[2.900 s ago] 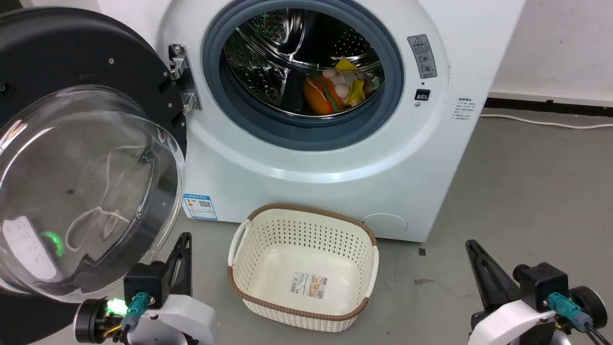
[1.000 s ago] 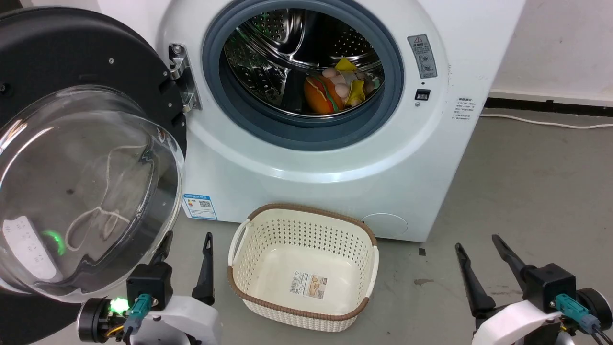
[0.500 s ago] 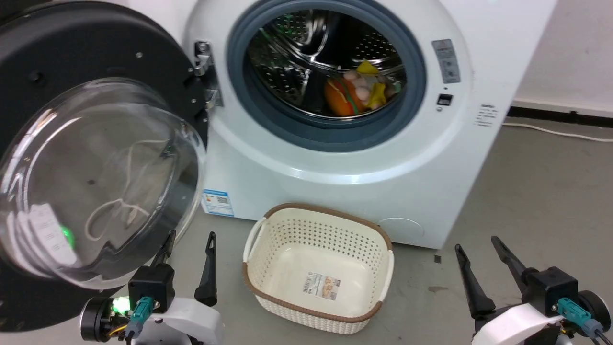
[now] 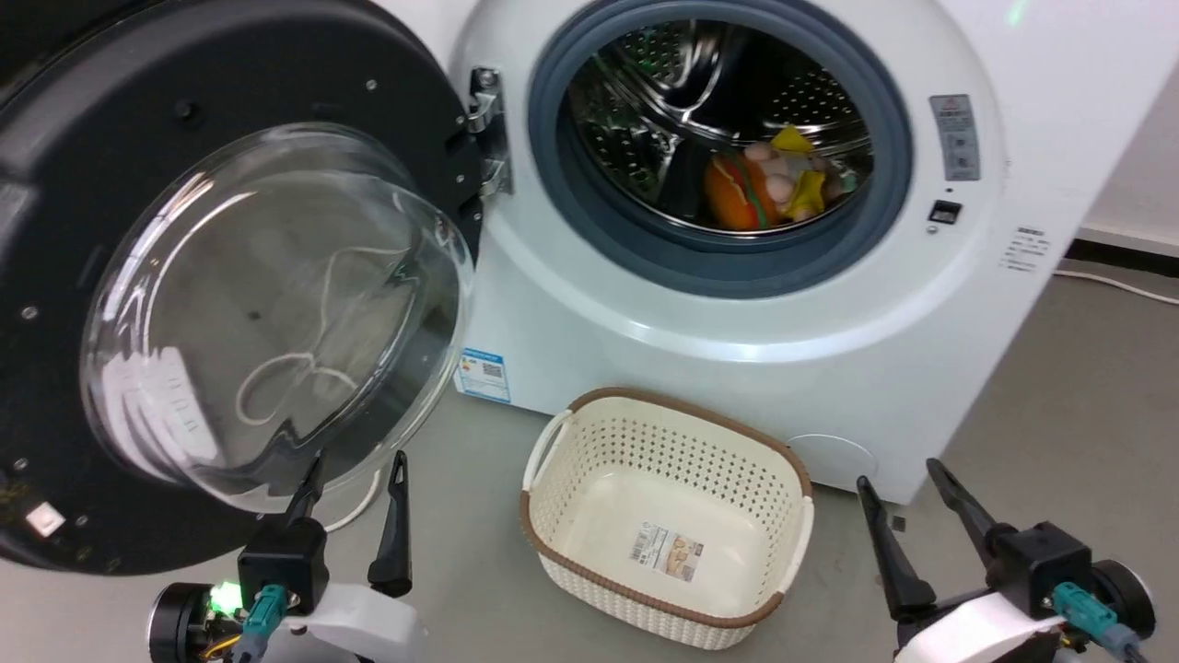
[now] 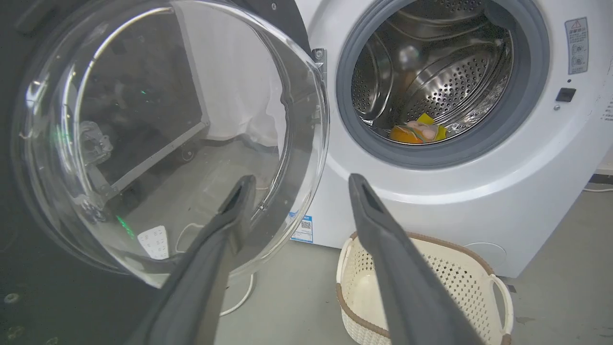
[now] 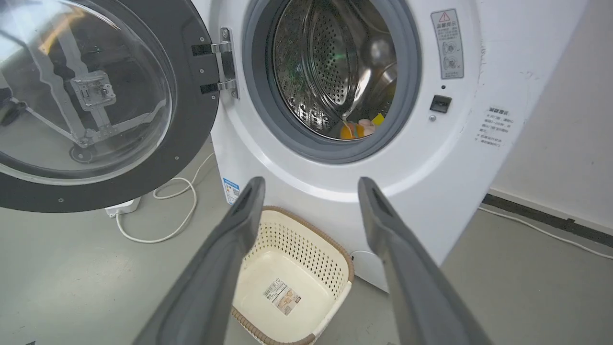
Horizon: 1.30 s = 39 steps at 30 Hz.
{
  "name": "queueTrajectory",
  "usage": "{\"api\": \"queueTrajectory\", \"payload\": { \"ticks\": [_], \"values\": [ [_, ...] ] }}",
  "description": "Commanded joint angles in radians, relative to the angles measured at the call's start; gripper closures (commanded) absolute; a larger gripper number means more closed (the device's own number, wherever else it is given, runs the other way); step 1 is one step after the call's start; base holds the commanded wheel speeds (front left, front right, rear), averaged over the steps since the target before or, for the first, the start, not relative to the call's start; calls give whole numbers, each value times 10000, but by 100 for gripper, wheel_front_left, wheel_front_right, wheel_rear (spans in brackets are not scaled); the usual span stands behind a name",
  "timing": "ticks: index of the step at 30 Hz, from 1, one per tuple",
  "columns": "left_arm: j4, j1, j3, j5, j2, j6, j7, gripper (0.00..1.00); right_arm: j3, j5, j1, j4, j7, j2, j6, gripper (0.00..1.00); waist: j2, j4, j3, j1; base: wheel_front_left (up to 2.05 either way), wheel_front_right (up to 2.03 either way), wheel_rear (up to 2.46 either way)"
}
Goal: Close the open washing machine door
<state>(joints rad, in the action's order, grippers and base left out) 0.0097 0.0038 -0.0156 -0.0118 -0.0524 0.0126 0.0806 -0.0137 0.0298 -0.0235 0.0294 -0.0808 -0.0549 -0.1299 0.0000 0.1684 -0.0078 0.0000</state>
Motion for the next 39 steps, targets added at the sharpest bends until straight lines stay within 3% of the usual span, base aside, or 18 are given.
{"api": "queueTrajectory", "payload": {
  "ticks": [1,13,31,32,33,39],
  "values": [
    [-74,127,10,-46,-29,-5,99,0,-79,-78,-4,70,-98,16,-3,0,0,108,45,0,0,0,0],
    [-248,379,-38,-124,4,-90,391,0,-442,-89,217,455,-391,16,-4,0,0,724,96,0,0,0,0],
    [-114,442,24,-327,14,162,767,0,-713,-16,-80,451,-766,-59,-5,0,0,1419,-1,0,0,0,0],
    [-106,448,34,-401,16,180,788,16,-718,-28,-92,451,-787,-57,-5,0,0,1461,-1,0,0,0,0],
    [-99,457,46,-493,17,209,809,98,-719,-42,-105,452,-808,-54,-5,0,0,1504,-1,0,0,0,0],
    [-382,350,79,-637,17,418,934,100,-653,-111,-196,463,-933,-39,-5,0,0,1745,116,0,0,0,0]
  ]
}}
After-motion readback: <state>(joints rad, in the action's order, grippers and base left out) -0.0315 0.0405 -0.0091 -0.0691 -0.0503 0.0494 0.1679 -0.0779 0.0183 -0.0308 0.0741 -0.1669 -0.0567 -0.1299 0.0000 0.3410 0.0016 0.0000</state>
